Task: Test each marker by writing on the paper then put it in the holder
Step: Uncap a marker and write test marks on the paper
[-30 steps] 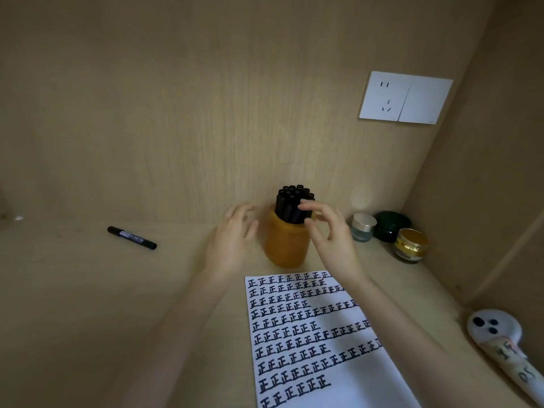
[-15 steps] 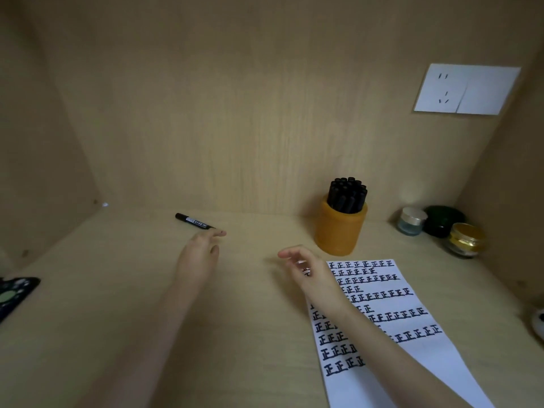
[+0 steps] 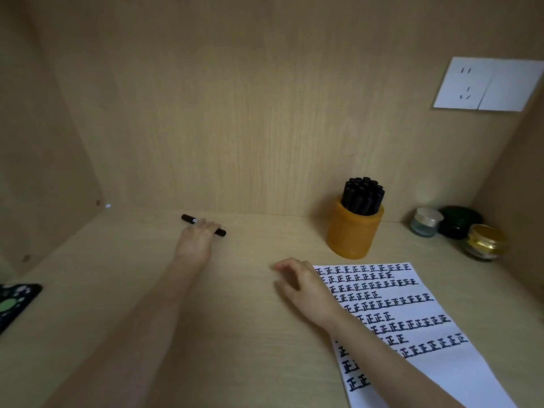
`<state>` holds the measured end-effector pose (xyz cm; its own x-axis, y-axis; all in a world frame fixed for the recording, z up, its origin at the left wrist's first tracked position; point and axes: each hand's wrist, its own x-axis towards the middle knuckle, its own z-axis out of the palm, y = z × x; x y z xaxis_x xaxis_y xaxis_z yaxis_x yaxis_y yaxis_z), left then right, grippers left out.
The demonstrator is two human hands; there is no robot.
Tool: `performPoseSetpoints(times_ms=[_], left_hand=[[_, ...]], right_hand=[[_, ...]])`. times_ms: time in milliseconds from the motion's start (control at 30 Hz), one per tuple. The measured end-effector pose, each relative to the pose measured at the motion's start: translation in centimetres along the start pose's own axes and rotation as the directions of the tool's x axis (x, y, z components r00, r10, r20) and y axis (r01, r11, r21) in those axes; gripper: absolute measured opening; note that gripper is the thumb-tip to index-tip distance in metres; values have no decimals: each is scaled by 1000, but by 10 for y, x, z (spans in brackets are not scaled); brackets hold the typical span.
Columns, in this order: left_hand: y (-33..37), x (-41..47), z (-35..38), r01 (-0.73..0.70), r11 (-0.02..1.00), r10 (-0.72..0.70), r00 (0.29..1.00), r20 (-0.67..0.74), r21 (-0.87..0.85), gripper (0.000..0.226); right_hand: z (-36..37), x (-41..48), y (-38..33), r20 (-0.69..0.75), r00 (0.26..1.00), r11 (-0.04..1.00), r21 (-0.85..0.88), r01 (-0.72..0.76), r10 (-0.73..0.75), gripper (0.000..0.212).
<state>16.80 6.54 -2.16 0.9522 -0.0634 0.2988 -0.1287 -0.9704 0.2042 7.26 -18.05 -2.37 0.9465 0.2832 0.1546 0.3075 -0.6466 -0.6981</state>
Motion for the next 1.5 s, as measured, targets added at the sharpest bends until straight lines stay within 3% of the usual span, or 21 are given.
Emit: performPoseSetpoints(times_ms=[200,333,467,567,667,733,867,1000,1100,1167,1367,1500], left_hand=[[-12,8,12,-14,1000,14,999,-36,1,32],[5,-2,-4,-115,990,101,982,-158,-80,24],[57,-31,-35,-370,899,299,910,-288,-235,24],[92,-59,-54,-434,810,318,890,-328,-395,24],[114,-82,-59,-422,769,300,902,-311,-480,27],[124,-93,-57,-391,754,259,915,-308,-528,28],[141,-112,-53,-198,601,97,980,-175,-774,48],[142,-136,-40,-91,728,89,995,-38,-679,47],[147,-151,-35,-89,757,140,990,28,-647,17],[154,-158,-37,-124,786,168,986,15,-605,12],[182,-179,-45,-173,772,242,970,32,-612,21],[192,-189,-42,-152,749,238,970,48,-645,18]], right_hand=[[0,3,3,6,1000,999,32,-24,24,26],[0,6,6,5,999,997,69,-45,45,25],[-5,5,-9,-43,995,927,369,-68,90,31],[-17,-1,-24,-85,995,837,546,0,55,39],[-31,-11,-34,-99,995,749,660,62,5,40],[-37,-20,-38,-117,993,747,658,96,-24,29],[-44,-40,-36,-189,980,731,677,85,60,23],[-53,-60,-26,-235,957,678,733,60,169,28],[-56,-75,-22,-223,955,662,749,40,195,26],[-58,-83,-19,-208,957,654,756,26,203,27],[-61,-105,-20,-163,974,710,704,5,155,10],[-64,-119,-19,-152,978,730,683,-3,146,14]])
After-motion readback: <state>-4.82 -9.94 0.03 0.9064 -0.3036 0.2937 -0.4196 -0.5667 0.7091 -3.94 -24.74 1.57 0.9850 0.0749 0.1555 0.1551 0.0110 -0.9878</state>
